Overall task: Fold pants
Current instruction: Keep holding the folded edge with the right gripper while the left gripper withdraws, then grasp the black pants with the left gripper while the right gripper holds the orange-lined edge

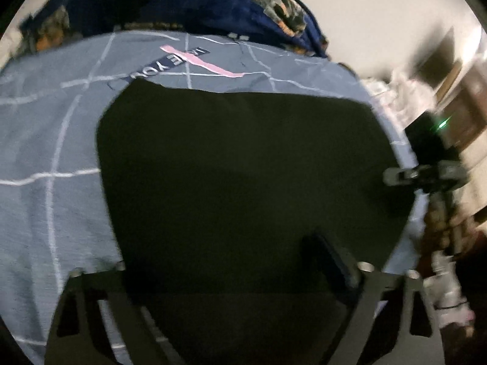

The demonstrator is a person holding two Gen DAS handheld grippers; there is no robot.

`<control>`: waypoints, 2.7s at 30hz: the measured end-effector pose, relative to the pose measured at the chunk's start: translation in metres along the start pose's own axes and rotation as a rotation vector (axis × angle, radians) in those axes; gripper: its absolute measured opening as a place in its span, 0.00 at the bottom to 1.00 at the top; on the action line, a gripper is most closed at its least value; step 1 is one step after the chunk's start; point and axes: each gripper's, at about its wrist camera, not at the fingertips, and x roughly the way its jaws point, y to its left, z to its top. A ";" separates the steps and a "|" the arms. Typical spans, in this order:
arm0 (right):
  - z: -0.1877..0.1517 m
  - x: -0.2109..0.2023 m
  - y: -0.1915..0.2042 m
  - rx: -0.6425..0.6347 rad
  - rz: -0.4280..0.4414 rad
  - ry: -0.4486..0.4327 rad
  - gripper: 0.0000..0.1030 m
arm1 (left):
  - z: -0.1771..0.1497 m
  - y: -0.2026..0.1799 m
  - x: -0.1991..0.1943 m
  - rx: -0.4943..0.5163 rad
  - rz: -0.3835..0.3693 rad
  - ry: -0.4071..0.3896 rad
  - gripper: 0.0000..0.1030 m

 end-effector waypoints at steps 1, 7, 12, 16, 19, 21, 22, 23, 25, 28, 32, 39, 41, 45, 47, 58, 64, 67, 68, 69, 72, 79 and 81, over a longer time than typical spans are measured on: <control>0.000 0.001 0.001 -0.007 -0.002 -0.002 0.61 | -0.001 0.000 -0.001 0.005 0.022 -0.002 0.74; -0.003 -0.001 -0.004 -0.034 0.012 -0.016 0.56 | -0.002 0.000 -0.004 0.022 0.089 0.004 0.65; 0.001 -0.002 -0.011 0.009 0.053 -0.013 0.61 | -0.002 -0.007 -0.002 0.042 0.117 -0.003 0.65; 0.002 -0.003 -0.011 0.029 0.038 -0.014 0.60 | 0.001 -0.010 0.000 0.053 0.130 -0.005 0.65; 0.001 -0.002 -0.005 0.011 -0.003 -0.017 0.59 | 0.001 -0.011 0.001 0.057 0.138 -0.007 0.65; 0.001 -0.001 -0.002 0.006 -0.026 -0.016 0.55 | 0.002 -0.012 0.001 0.057 0.138 -0.008 0.65; 0.001 -0.001 -0.001 0.002 -0.039 -0.015 0.53 | 0.002 -0.013 0.001 0.058 0.139 -0.008 0.65; 0.001 -0.001 -0.001 0.000 -0.051 -0.014 0.48 | 0.002 -0.012 0.002 0.059 0.140 -0.007 0.65; 0.000 -0.002 -0.004 0.005 -0.066 -0.017 0.40 | 0.003 -0.014 0.001 0.065 0.147 -0.009 0.64; -0.002 -0.002 -0.008 0.019 -0.049 -0.026 0.36 | 0.004 -0.018 0.001 0.085 0.169 -0.019 0.60; -0.005 -0.001 -0.012 0.064 -0.002 -0.038 0.33 | 0.006 -0.022 -0.002 0.115 0.207 -0.039 0.48; -0.012 0.000 -0.012 0.080 0.026 -0.025 0.31 | 0.011 -0.018 -0.007 0.115 0.209 -0.039 0.33; -0.010 0.001 -0.014 0.081 0.043 -0.016 0.32 | 0.010 -0.018 -0.007 0.118 0.204 -0.034 0.33; -0.007 0.005 -0.015 0.092 0.064 -0.006 0.45 | 0.011 -0.011 -0.006 0.088 0.167 -0.011 0.36; -0.005 0.007 -0.010 0.080 0.060 -0.008 0.48 | 0.012 -0.006 -0.004 0.060 0.141 0.001 0.38; -0.009 0.008 0.002 0.104 0.091 -0.056 0.27 | 0.011 -0.017 -0.022 0.124 0.149 -0.077 0.15; -0.003 0.012 0.028 0.073 0.135 -0.054 0.26 | 0.016 -0.019 -0.040 0.154 0.200 -0.115 0.09; 0.003 0.019 0.040 0.062 0.152 -0.046 0.26 | 0.019 -0.015 -0.050 0.156 0.223 -0.139 0.09; 0.005 0.021 0.044 0.058 0.157 -0.044 0.26 | 0.021 -0.012 -0.053 0.149 0.230 -0.149 0.09; 0.008 0.024 0.048 0.052 0.155 -0.043 0.26 | 0.023 -0.008 -0.057 0.141 0.234 -0.156 0.09; 0.017 0.031 0.054 0.051 0.178 -0.039 0.26 | 0.027 0.003 -0.064 0.120 0.244 -0.174 0.09; 0.029 0.043 0.071 0.028 0.197 -0.034 0.26 | 0.034 0.025 -0.082 0.089 0.264 -0.213 0.09; 0.034 0.046 0.073 0.032 0.207 -0.035 0.26 | 0.037 0.030 -0.084 0.082 0.270 -0.222 0.09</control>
